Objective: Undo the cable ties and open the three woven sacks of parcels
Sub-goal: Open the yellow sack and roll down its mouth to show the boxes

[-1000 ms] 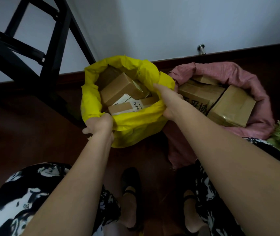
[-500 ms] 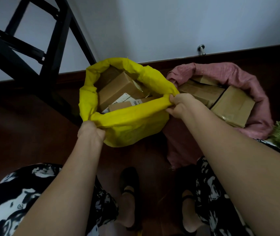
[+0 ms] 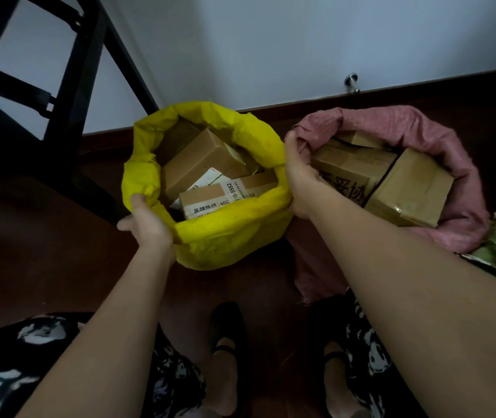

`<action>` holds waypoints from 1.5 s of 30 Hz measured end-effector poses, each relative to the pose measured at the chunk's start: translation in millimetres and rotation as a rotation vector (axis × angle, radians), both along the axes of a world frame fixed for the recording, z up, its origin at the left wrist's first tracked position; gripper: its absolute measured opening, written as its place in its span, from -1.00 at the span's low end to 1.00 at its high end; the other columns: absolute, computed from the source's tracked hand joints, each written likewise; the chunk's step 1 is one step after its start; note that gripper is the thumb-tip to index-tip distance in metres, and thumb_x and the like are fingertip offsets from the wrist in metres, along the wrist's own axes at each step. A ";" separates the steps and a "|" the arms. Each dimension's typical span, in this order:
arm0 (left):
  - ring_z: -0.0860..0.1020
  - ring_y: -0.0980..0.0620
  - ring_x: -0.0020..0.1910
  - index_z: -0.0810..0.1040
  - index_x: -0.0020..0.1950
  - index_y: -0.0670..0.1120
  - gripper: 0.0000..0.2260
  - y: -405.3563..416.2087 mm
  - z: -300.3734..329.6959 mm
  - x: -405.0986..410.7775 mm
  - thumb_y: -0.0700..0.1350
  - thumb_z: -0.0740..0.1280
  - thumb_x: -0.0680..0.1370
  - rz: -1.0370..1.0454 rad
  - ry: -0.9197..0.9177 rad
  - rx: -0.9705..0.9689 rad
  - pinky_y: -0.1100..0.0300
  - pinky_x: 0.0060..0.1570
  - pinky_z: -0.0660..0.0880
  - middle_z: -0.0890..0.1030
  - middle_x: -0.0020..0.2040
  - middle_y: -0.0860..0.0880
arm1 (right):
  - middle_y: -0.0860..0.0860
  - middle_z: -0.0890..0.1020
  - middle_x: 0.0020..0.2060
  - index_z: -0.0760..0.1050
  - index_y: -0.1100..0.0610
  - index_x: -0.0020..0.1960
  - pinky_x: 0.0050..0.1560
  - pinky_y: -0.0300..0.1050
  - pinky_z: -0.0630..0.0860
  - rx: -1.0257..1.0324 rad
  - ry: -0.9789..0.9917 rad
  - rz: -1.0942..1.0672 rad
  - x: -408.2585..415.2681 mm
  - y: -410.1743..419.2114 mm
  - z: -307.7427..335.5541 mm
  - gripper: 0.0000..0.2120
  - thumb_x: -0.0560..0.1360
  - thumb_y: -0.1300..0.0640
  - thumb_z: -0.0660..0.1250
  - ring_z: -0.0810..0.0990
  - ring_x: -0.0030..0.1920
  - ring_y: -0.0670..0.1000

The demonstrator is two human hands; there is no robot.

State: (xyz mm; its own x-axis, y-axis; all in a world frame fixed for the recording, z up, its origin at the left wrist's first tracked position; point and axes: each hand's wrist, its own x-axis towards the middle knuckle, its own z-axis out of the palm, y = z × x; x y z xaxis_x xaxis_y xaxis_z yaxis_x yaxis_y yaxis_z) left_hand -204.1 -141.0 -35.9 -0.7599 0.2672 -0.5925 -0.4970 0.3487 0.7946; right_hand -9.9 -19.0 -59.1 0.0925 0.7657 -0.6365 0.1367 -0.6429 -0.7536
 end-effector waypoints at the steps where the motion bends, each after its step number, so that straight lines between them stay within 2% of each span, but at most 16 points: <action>1: 0.41 -0.03 0.06 0.15 0.42 -0.10 -0.40 1.1 -4.9 -0.6 0.16 0.25 0.51 -0.054 0.143 -0.071 0.11 0.06 0.33 0.40 0.16 -0.09 | 0.06 0.28 0.45 0.06 0.06 0.53 0.44 0.09 0.21 0.049 -0.122 0.092 -5.2 -19.6 29.1 0.07 0.25 -0.57 0.18 0.24 0.46 0.16; 3: 0.44 -0.08 0.18 0.08 0.44 -0.15 -0.37 0.2 -9.7 4.5 0.10 0.31 0.54 -0.162 0.322 -0.161 0.11 0.10 0.35 0.41 0.26 -0.16 | 0.14 0.34 0.39 0.01 0.19 0.49 0.28 -0.07 0.31 0.122 -0.330 0.287 -7.9 -34.8 39.6 -0.14 0.45 -0.20 0.37 0.34 0.39 0.15; 5: 0.44 -0.15 0.28 0.18 0.41 -0.21 -0.47 -2.2 -14.7 7.7 0.06 0.26 0.59 -0.212 0.401 -0.223 0.09 0.14 0.37 0.41 0.33 -0.20 | 0.17 0.37 0.36 0.06 0.21 0.44 0.13 -0.12 0.34 0.191 -0.461 0.402 -6.8 -38.8 35.5 -0.36 0.55 0.00 0.32 0.40 0.34 0.16; 9: 0.48 -0.20 0.25 0.38 0.31 -0.29 -0.54 -0.7 -18.9 2.0 0.08 0.09 0.65 -0.094 0.383 -0.270 0.05 0.13 0.40 0.48 0.28 -0.23 | 0.23 0.28 0.33 0.26 0.24 0.35 0.08 -0.05 0.36 0.310 -0.636 0.406 -7.8 -30.5 28.2 -0.61 0.61 0.06 0.21 0.44 0.23 0.22; 11: 0.48 -0.19 0.26 0.41 0.33 -0.26 -0.51 -0.5 -19.0 -5.3 0.11 0.06 0.65 0.010 0.289 -0.307 -0.01 0.21 0.42 0.49 0.30 -0.21 | 0.23 0.38 0.27 0.38 0.27 0.29 0.09 0.00 0.40 0.359 -0.650 0.343 -4.2 -25.4 20.0 -0.64 0.60 0.05 0.22 0.49 0.17 0.22; 14: 0.46 -0.16 0.29 0.33 0.43 -0.20 -0.53 -4.0 -18.5 -13.3 0.08 0.13 0.64 0.128 0.013 -0.202 -0.04 0.21 0.44 0.44 0.36 -0.18 | 0.24 0.56 0.18 0.52 0.29 0.21 0.10 -0.01 0.42 0.300 -0.583 0.240 3.7 -18.3 7.3 -0.62 0.62 0.00 0.17 0.52 0.19 0.25; 17: 0.45 -0.14 0.30 0.27 0.50 -0.08 -0.51 -8.7 -14.8 -16.2 0.09 0.18 0.62 0.189 -0.255 -0.037 -0.07 0.11 0.46 0.40 0.40 -0.16 | 0.26 0.54 0.22 0.48 0.28 0.29 0.18 0.01 0.40 0.173 -0.402 0.104 9.5 -17.1 5.8 -0.55 0.62 -0.06 0.13 0.49 0.24 0.27; 22: 0.44 -0.14 0.32 0.36 0.43 -0.07 -0.60 -5.8 -4.6 -29.9 0.05 0.04 0.65 0.014 -0.304 -0.133 -0.12 0.09 0.39 0.47 0.31 -0.11 | 0.16 0.47 0.34 0.33 0.21 0.42 0.24 0.00 0.41 -0.030 -0.072 -0.038 8.0 -5.4 2.0 -0.56 0.60 0.04 0.15 0.46 0.31 0.20; 25: 0.35 -0.20 0.38 0.24 0.48 -0.20 -0.57 0.3 2.7 -31.6 -0.04 0.03 0.65 -0.187 -0.086 -0.321 -0.07 0.27 0.34 0.36 0.40 -0.20 | 0.17 0.48 0.33 0.36 0.23 0.40 0.10 -0.02 0.51 -0.084 -0.052 0.085 12.9 4.6 4.4 -0.58 0.58 0.10 0.15 0.49 0.30 0.19; 29: 0.40 -0.30 0.31 0.17 0.39 -0.31 -0.47 -2.6 3.8 -35.6 -0.09 0.28 0.54 -0.615 0.594 -0.778 -0.07 0.16 0.39 0.39 0.34 -0.30 | 0.23 0.44 0.34 0.22 0.28 0.44 0.25 0.06 0.41 0.107 -0.635 0.325 14.5 19.2 22.9 -0.56 0.59 0.20 0.14 0.43 0.34 0.24; 33: 0.48 -0.30 0.20 0.12 0.40 -0.22 -0.41 6.5 14.9 -30.5 -0.09 0.36 0.50 -1.036 1.120 -0.999 -0.10 0.01 0.45 0.45 0.25 -0.30 | 0.22 0.35 0.33 0.03 0.06 0.48 0.23 0.21 0.36 0.441 -0.830 0.688 16.8 9.7 24.0 -0.38 0.50 0.26 0.20 0.35 0.33 0.28; 36: 0.50 -0.25 0.20 0.17 0.40 -0.19 -0.46 17.8 21.0 -28.4 -0.11 0.34 0.52 -1.183 1.140 -1.094 -0.01 -0.09 0.39 0.47 0.25 -0.24 | 0.16 0.30 0.38 0.03 0.04 0.52 0.29 0.22 0.30 0.573 -0.810 0.770 7.3 10.5 22.5 -0.31 0.48 0.11 0.26 0.28 0.38 0.22; 38: 0.47 -0.22 0.25 0.18 0.45 -0.16 -0.44 26.1 28.9 -30.9 -0.09 0.34 0.53 -1.230 1.051 -1.189 -0.02 -0.01 0.41 0.45 0.30 -0.19 | 0.16 0.35 0.38 0.01 0.07 0.55 0.28 0.20 0.32 0.629 -0.814 0.784 -1.0 12.0 21.4 -0.29 0.52 -0.05 0.26 0.33 0.37 0.21; 41: 0.47 -0.19 0.25 0.37 0.39 -0.15 -0.57 38.2 42.7 -35.1 -0.13 0.29 0.53 -1.266 1.096 -1.305 -0.01 0.05 0.43 0.48 0.27 -0.16 | 0.15 0.45 0.32 0.09 0.05 0.54 0.11 0.07 0.41 0.581 -0.742 0.715 -7.6 12.6 15.2 -0.37 0.56 0.01 0.29 0.45 0.29 0.22; 43: 0.46 -0.22 0.23 0.41 0.32 -0.19 -0.65 48.8 47.7 -37.9 -0.17 0.24 0.54 -1.191 1.261 -1.194 -0.02 0.08 0.42 0.47 0.26 -0.19 | 0.16 0.57 0.17 0.40 0.11 0.37 0.02 -0.02 0.42 0.564 -0.588 0.577 -11.7 16.8 7.0 -0.62 0.57 0.11 0.28 0.52 0.20 0.21; 45: 0.44 -0.28 0.21 0.36 0.31 -0.22 -0.64 62.6 46.4 -41.7 -0.19 0.23 0.53 -1.084 1.373 -0.885 -0.09 0.09 0.43 0.43 0.25 -0.25 | 0.14 0.63 -0.06 0.58 0.19 0.04 -0.08 -0.08 0.40 0.580 -0.410 0.482 -12.5 23.2 1.0 -0.84 0.57 0.14 0.28 0.58 0.03 0.13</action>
